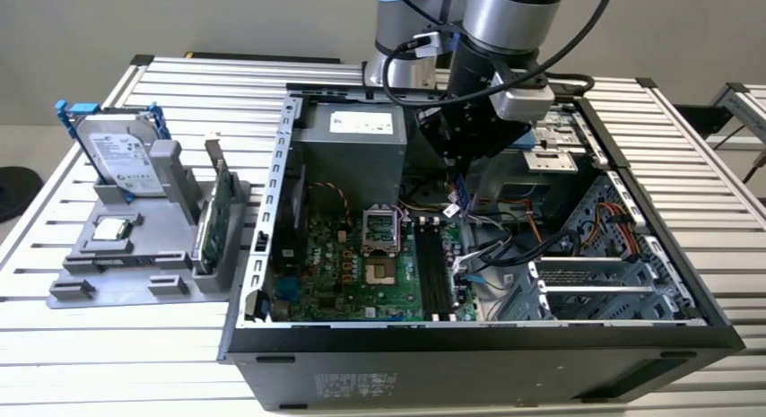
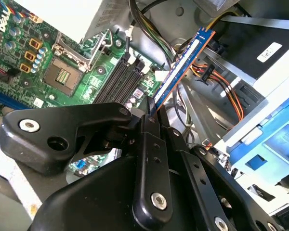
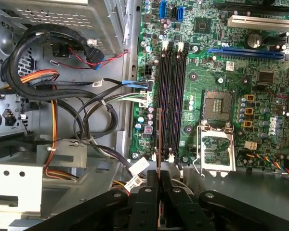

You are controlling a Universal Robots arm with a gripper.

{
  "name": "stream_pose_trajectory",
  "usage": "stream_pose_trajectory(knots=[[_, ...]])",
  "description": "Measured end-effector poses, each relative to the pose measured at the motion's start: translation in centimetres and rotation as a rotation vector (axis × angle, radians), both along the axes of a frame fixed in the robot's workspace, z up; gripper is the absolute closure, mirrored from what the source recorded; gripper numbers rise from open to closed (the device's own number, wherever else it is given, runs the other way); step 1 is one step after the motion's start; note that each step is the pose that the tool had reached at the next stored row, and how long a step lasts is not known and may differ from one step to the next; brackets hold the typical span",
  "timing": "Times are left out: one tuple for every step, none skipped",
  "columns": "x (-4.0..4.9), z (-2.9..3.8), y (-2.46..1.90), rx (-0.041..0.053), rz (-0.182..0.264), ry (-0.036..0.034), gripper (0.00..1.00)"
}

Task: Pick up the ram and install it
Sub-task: 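Insert the ram into the slot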

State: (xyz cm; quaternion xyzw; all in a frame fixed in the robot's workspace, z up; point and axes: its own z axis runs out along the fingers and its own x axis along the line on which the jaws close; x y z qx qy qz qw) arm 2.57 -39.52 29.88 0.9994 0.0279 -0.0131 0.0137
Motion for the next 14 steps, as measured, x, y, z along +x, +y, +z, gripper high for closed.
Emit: stream_pose_trajectory(knots=[[0.00, 0.00, 0.00, 0.0000, 0.000, 0.0000, 1.00], [0.00, 0.00, 0.00, 0.0000, 0.000, 0.0000, 1.00], [0.00, 0.00, 0.00, 0.0000, 0.000, 0.0000, 1.00], [0.00, 0.00, 0.00, 0.0000, 0.000, 0.0000, 1.00], [0.00, -0.01, 0.00, 0.0000, -0.001, 0.0000, 1.00], [0.00, -0.02, 0.00, 0.0001, -0.003, 0.0000, 1.00], [0.00, -0.04, 0.00, 0.0002, -0.008, 0.0000, 1.00], [0.00, -0.06, 0.00, 0.0001, -0.016, 0.0000, 1.00], [0.00, -0.07, 0.00, 0.0000, -0.024, 0.0000, 1.00], [0.00, -0.09, 0.00, 0.0001, -0.032, 0.0000, 1.00], [0.00, -0.11, 0.00, 0.0000, -0.039, 0.0000, 1.00], [0.00, -0.13, 0.00, 0.0001, -0.049, 0.0000, 1.00], [0.00, -0.15, 0.00, 0.0000, -0.060, 0.0000, 1.00], [0.00, -0.17, 0.00, 0.0000, -0.073, 0.0000, 1.00]])
